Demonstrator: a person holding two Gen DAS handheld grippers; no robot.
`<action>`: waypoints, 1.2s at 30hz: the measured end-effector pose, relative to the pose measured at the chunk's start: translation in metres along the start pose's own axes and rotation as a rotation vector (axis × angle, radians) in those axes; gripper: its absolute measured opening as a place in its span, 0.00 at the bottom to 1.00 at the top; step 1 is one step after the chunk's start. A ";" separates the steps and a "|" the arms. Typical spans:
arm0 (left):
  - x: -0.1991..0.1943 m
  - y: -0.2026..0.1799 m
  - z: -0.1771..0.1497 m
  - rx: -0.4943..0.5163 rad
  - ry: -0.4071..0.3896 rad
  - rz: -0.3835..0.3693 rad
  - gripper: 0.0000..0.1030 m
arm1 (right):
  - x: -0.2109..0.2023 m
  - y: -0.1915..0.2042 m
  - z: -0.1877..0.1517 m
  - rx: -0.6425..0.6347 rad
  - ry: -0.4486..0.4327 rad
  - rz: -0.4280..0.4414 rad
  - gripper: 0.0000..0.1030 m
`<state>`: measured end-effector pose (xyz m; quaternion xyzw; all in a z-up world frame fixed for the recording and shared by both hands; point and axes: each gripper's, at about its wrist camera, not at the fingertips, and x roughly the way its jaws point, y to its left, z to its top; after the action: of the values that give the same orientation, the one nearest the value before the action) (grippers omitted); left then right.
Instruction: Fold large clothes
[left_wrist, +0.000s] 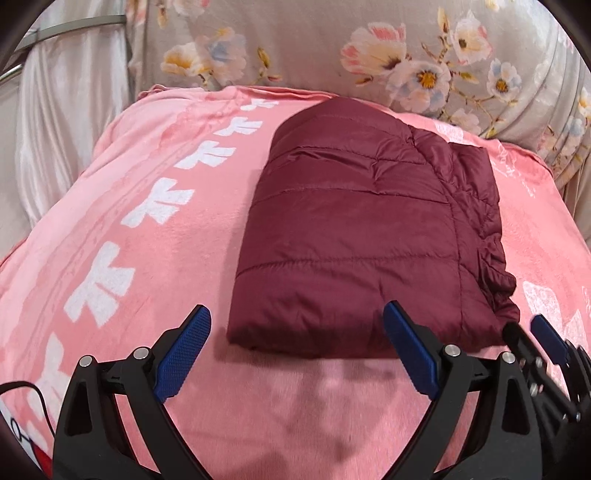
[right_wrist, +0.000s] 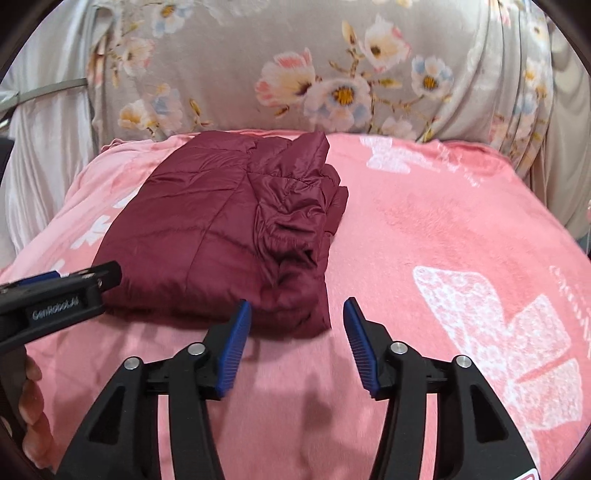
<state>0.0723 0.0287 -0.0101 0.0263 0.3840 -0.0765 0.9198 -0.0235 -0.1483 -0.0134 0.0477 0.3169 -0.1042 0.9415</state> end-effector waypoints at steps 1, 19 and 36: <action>-0.003 0.000 -0.004 -0.007 -0.009 0.003 0.89 | -0.004 0.001 -0.006 -0.007 -0.013 -0.001 0.51; -0.012 -0.014 -0.071 0.000 -0.097 0.077 0.92 | -0.020 -0.006 -0.031 -0.003 -0.055 -0.009 0.59; -0.012 -0.020 -0.072 0.010 -0.101 0.084 0.92 | -0.014 0.001 -0.031 -0.024 -0.033 -0.036 0.59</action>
<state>0.0103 0.0183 -0.0521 0.0432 0.3353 -0.0412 0.9402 -0.0523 -0.1397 -0.0296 0.0291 0.3034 -0.1184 0.9450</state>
